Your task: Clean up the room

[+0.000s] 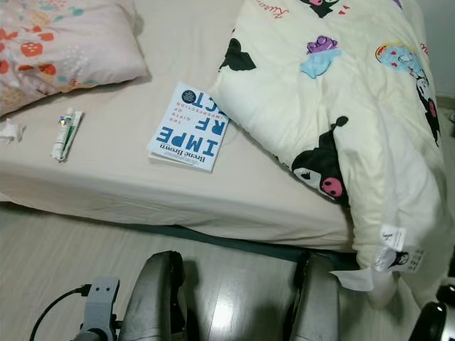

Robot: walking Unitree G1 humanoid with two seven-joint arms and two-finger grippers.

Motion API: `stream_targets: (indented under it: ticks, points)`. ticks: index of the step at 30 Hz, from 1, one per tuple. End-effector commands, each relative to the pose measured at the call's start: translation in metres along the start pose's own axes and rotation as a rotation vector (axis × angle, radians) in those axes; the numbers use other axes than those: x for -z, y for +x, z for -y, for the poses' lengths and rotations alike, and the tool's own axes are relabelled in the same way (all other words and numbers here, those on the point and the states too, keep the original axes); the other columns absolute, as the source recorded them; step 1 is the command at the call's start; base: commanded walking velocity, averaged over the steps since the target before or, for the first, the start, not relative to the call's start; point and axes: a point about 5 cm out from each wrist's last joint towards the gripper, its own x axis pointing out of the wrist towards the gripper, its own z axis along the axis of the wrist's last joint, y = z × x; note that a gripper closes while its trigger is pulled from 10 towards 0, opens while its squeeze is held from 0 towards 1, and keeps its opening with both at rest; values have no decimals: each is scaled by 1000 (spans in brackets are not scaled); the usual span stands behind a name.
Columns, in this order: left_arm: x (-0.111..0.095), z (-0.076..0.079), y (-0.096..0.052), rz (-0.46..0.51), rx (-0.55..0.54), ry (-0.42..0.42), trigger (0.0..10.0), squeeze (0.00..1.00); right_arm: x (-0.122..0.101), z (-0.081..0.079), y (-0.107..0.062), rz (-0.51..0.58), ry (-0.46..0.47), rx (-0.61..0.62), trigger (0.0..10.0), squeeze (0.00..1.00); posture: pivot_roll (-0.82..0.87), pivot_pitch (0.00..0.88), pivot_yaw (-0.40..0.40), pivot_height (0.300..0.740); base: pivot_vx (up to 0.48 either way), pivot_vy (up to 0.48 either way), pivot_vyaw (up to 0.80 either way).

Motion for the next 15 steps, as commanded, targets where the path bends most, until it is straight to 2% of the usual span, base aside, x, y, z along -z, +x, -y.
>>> stream_targets:
  ticks: [1,2,3,5,6,8,13,14,15]
  points:
    - [11,7,-3,-41,40,23,10000,0,20,-3,-9,-60,162,-70,10000,0,77,267,53,495,0,0,0]
    - [11,7,-3,-41,40,23,10000,0,20,-3,-9,-60,162,-70,10000,0,77,267,53,495,0,0,0]
    - [12,6,-3,-42,40,25,10000,0,29,-11,-15,-86,251,-134,10000,0,77,267,53,495,0,0,0]
    - [12,4,-3,-42,38,30,10000,0,39,-27,-23,-131,339,-240,10000,0,80,266,52,495,0,0,0]
    - [12,4,-3,-42,38,31,10000,0,43,-33,-26,-151,347,-270,10000,0,80,266,52,495,0,0,0]
    - [12,4,-3,-42,38,31,10000,0,43,-33,-26,-151,347,-270,10000,0,80,266,52,495,0,0,0]
    - [12,3,-3,-42,40,36,10000,0,70,-50,-31,-303,334,-259,10000,0,77,265,55,495,0,0,0]
    - [12,4,-3,-42,42,39,10000,0,68,-67,-36,-300,421,-338,10000,0,85,267,56,495,0,0,0]
    - [12,4,-3,-42,42,39,10000,0,68,-67,-36,-300,421,-338,10000,0,85,267,56,495,0,0,0]
